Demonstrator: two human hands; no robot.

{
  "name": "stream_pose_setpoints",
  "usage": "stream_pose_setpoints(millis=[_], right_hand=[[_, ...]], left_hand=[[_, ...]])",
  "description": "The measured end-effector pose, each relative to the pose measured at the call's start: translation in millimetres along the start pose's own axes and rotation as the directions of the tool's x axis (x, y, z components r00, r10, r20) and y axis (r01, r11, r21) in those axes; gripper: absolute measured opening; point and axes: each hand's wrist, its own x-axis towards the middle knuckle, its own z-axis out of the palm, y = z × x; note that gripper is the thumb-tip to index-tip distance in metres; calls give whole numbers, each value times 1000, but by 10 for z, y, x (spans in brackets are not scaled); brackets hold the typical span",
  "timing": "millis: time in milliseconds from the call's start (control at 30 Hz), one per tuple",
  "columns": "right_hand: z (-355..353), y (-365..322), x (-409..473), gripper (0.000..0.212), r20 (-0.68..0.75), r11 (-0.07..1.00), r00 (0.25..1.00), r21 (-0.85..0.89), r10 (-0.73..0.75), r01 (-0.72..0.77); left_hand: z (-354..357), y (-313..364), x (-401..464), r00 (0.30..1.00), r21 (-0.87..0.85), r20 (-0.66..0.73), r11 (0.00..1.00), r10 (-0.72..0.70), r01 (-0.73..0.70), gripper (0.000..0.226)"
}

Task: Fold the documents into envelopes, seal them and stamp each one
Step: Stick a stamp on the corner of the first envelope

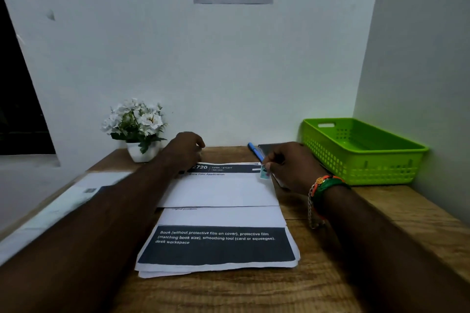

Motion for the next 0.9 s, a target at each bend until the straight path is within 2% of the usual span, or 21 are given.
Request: stream_pose_setpoints(millis=[100, 233, 300, 367, 400, 467, 567, 700, 767, 833, 900], right_hand=[[2, -19, 2, 11, 35, 999, 999, -35, -2, 3], [-5, -10, 9, 12, 31, 999, 1000, -35, -6, 7], [-23, 3, 7, 13, 22, 999, 1000, -47, -4, 5], [-33, 15, 7, 12, 16, 999, 1000, -39, 3, -2], [-36, 16, 3, 12, 20, 1000, 1000, -18, 8, -8], [-31, 13, -8, 13, 45, 1000, 999, 9, 15, -15], [-11, 20, -32, 16, 83, 999, 996, -34, 13, -10], [9, 42, -50, 13, 116, 996, 993, -90, 10, 0], [5, 44, -45, 13, 110, 995, 994, -97, -5, 16], [-11, 33, -47, 14, 103, 993, 994, -110, -22, 34], [-42, 12, -50, 13, 100, 999, 995, -52, -4, 10]], left_hand=[[43, -73, -28, 1000, -8, 0, 1000, -15, 15, 39], [-10, -72, -158, 995, -105, -94, 994, -13, 3, 50], [-67, 5, -287, 992, -148, -126, 988, 25, -43, 35], [-126, 104, -499, 993, -77, -40, 991, 108, -111, 22], [-126, 147, -620, 986, -31, 47, 986, 162, -161, 27], [-71, 181, -819, 945, -4, 226, 970, 236, -241, 55], [17, 160, -874, 934, -9, 276, 972, 226, -233, 98], [-16, 170, -849, 914, 59, 364, 975, 180, -216, 122], [-39, 198, -872, 913, 98, 366, 968, 181, -231, 114], [-62, 218, -884, 910, 133, 378, 963, 170, -235, 89], [-115, 224, -889, 905, 147, 394, 961, 162, -236, 76]])
